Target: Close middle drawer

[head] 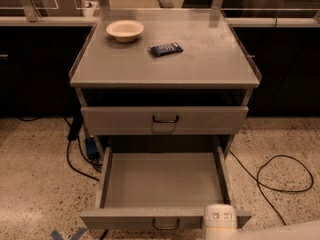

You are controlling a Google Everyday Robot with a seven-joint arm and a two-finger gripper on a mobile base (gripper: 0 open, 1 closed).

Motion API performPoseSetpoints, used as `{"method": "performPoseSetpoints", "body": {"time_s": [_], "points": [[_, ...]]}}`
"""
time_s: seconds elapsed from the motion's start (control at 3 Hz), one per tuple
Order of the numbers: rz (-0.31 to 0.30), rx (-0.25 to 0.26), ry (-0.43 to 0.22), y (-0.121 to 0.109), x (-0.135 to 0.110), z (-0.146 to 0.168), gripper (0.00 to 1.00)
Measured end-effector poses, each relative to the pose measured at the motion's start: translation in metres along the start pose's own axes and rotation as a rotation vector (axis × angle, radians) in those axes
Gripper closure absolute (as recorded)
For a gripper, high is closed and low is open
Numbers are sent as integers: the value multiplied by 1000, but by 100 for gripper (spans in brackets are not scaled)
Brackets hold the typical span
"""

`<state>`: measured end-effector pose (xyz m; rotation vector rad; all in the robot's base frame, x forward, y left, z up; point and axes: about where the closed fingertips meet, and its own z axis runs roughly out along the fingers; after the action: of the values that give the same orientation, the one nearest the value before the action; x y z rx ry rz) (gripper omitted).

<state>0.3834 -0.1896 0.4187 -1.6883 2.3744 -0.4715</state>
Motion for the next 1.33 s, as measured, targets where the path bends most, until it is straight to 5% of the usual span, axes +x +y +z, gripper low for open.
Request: {"method": "performPoseSetpoints", "body": {"time_s": [0.33, 0.67, 1.0, 1.33], "points": [[36, 168, 46, -5, -4, 1, 100], [57, 296, 32, -83, 19, -6, 100], [19, 268, -42, -83, 1, -3, 100], [23, 267, -42, -82, 1, -3, 100]]}}
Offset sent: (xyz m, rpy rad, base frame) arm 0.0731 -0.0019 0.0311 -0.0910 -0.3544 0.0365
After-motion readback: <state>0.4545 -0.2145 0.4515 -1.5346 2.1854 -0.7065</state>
